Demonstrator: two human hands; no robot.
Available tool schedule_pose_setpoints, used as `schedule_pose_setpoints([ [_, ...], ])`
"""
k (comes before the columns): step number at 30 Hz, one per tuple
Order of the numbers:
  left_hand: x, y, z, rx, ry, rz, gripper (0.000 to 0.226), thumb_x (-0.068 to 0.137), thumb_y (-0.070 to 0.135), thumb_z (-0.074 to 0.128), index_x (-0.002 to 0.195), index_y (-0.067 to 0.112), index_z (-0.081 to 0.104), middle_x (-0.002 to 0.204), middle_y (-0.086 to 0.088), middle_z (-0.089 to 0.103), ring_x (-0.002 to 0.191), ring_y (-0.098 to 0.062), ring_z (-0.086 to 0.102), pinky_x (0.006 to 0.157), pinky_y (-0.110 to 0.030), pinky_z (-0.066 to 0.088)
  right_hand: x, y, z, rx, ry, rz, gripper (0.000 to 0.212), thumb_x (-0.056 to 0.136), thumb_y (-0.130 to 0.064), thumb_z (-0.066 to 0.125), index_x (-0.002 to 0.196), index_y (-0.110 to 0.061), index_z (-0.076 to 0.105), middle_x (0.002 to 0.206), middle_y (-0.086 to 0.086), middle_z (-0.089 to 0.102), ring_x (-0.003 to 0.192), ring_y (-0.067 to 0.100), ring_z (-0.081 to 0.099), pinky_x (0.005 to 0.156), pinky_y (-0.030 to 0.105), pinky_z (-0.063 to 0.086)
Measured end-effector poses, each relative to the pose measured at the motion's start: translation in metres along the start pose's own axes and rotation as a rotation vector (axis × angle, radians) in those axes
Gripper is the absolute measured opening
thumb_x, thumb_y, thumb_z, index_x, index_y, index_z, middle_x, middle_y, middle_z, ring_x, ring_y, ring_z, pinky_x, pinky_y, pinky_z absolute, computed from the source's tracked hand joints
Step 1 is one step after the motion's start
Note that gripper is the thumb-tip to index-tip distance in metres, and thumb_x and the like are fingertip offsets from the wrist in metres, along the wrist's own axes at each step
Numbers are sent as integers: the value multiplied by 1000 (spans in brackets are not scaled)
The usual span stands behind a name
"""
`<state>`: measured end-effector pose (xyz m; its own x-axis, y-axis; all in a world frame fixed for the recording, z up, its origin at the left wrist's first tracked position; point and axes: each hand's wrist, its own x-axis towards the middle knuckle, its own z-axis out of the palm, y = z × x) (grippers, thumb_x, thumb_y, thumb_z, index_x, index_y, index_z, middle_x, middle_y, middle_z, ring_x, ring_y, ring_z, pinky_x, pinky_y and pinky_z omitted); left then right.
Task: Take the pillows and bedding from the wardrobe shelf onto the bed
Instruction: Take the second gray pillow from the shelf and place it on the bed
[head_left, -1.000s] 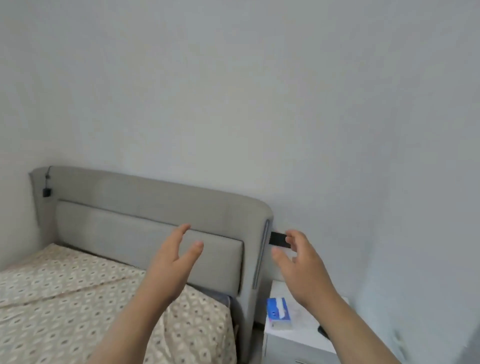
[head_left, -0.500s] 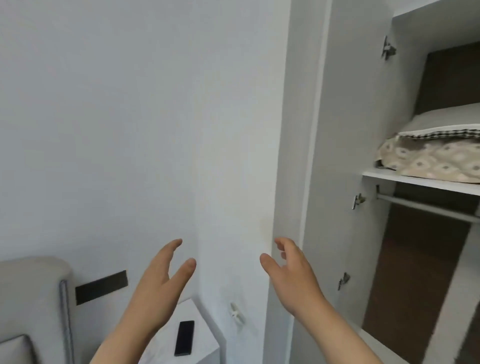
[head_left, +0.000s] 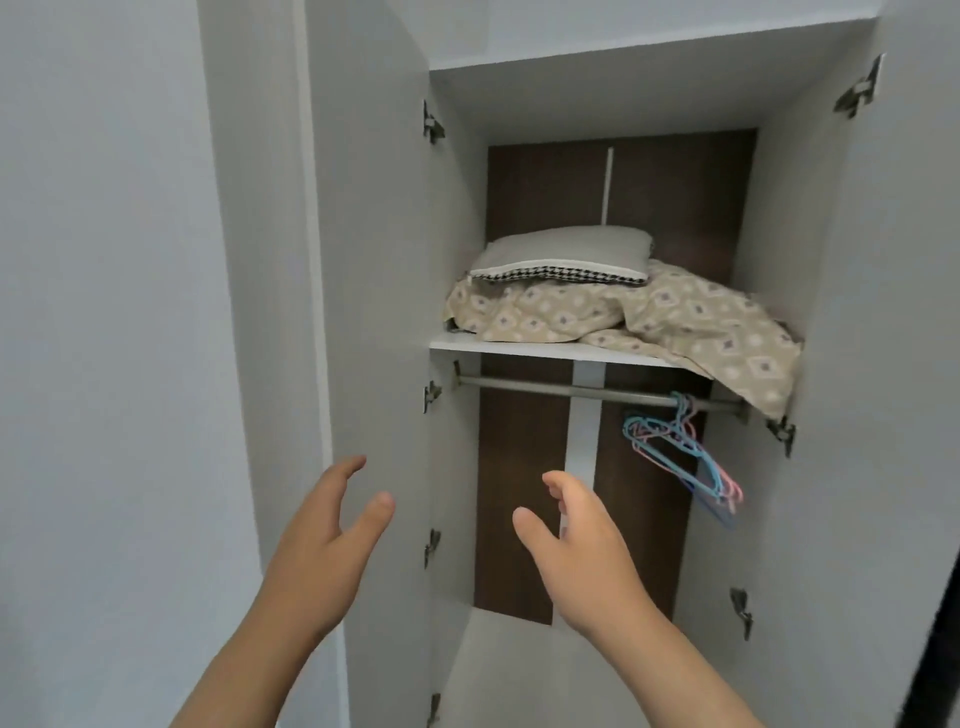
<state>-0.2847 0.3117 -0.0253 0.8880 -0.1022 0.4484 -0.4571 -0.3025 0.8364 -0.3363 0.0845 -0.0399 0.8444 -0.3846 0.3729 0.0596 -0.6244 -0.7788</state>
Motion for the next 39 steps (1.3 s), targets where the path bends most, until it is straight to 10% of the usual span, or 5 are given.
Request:
schedule_pose_setpoints([
  [27, 262, 66, 251, -79, -50, 325, 52, 88, 49, 53, 137, 36, 42, 135, 21, 42, 122, 0, 35, 96, -27, 29, 253, 91, -160, -134, 364, -86, 57, 88, -50, 53, 141, -32, 38, 144, -10, 43, 131, 12, 39, 105, 35, 36],
  [39, 483, 57, 310, -175, 15, 383, 58, 83, 58, 51, 135, 34, 44, 132, 9, 51, 115, -15, 49, 88, -53, 50, 470, 79, -140, -294, 529, -130, 62, 86, -54, 51, 141, -27, 39, 142, -4, 46, 129, 18, 41, 101, 37, 37],
])
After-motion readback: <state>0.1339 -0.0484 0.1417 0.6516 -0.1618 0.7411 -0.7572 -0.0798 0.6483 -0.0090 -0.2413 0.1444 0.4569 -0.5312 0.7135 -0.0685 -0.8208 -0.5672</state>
